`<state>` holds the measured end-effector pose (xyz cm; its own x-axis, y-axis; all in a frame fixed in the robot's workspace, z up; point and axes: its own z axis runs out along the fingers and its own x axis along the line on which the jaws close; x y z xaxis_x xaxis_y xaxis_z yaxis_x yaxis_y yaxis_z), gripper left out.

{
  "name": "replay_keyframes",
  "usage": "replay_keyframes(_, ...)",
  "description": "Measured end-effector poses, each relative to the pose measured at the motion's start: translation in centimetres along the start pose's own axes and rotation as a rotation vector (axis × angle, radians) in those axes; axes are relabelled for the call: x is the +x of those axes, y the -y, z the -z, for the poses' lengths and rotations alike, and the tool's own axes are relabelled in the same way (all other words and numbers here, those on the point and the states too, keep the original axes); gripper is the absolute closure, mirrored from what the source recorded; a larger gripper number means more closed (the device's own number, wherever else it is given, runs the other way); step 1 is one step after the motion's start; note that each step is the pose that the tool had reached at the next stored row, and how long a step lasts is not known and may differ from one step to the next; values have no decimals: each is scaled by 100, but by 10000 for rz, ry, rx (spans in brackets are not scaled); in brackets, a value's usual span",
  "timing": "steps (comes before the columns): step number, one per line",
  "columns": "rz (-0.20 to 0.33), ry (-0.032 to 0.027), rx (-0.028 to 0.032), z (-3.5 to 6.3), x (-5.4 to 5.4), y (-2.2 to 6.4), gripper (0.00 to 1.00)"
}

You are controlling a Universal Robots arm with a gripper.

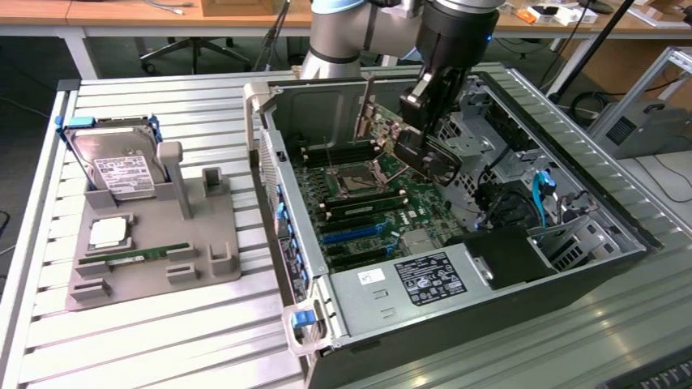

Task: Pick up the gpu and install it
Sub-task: 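Insert the gpu into the slot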

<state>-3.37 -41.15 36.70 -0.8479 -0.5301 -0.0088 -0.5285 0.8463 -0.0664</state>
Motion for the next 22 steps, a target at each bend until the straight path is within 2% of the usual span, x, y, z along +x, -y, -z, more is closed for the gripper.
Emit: replay_keyframes(22, 471, 31, -4, -4, 3, 5, 73)
